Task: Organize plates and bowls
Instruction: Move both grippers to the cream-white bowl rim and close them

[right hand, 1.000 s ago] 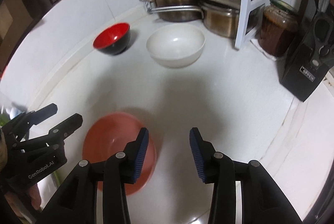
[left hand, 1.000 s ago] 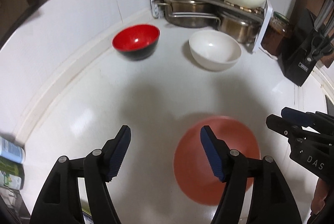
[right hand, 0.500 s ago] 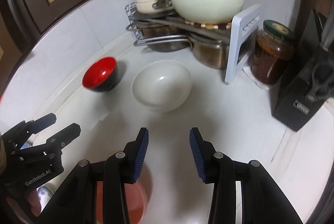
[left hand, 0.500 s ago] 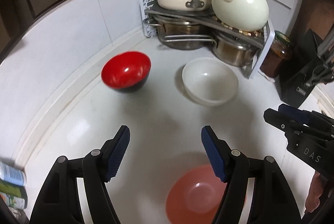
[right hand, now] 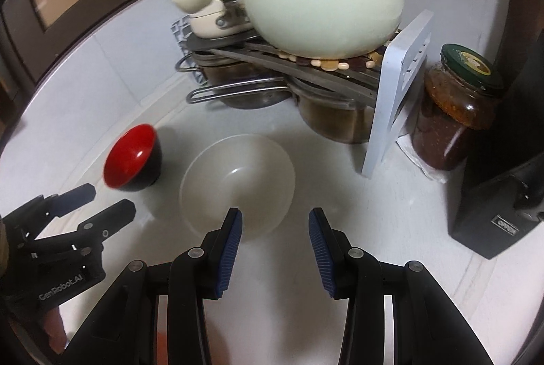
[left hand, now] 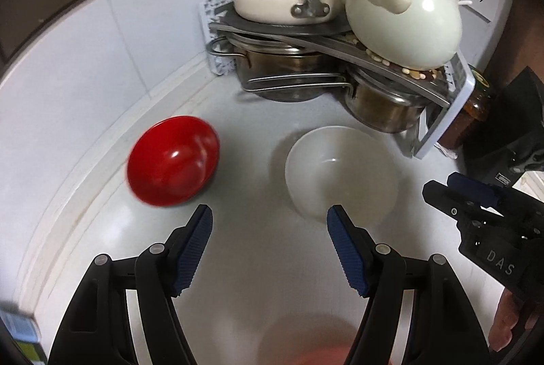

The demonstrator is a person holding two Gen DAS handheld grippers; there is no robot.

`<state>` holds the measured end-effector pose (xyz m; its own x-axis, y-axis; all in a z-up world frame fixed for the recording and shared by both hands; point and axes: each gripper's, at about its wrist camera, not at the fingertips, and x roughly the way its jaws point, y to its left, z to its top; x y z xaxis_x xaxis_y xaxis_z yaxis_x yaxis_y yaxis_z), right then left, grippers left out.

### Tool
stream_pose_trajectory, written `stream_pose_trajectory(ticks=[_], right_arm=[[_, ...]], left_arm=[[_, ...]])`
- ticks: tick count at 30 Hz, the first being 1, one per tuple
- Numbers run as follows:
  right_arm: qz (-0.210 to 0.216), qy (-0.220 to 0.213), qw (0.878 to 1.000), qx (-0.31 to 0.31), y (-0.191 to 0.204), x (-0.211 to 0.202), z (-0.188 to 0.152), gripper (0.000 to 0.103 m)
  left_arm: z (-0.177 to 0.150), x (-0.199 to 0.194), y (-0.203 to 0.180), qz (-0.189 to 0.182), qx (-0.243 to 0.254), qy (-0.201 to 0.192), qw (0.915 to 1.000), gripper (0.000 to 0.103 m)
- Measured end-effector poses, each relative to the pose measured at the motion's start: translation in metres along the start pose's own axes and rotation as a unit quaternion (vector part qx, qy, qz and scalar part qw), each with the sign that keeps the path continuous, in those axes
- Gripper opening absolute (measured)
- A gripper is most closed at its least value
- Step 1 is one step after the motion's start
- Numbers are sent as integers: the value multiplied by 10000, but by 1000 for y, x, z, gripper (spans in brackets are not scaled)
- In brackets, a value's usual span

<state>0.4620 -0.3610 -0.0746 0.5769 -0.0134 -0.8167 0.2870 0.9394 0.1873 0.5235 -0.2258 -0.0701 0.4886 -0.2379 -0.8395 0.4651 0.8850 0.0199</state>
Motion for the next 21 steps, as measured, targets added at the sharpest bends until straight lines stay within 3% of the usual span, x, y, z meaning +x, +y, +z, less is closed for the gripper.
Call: stream_pose_trajectory(ticks=[8,18,21], right_arm=[[-32,137,9998,107,-6,34,3,42],[-82,338,9994,35,-5,67,-2,41],[-87,421,9991,65,-5,76,-2,36]], left_arm=[[16,47,-7,-133,141,292,9994,63],[22,95,-10,-159,223,630,9976,45],[21,104,-11,-210,223,696,9971,41]])
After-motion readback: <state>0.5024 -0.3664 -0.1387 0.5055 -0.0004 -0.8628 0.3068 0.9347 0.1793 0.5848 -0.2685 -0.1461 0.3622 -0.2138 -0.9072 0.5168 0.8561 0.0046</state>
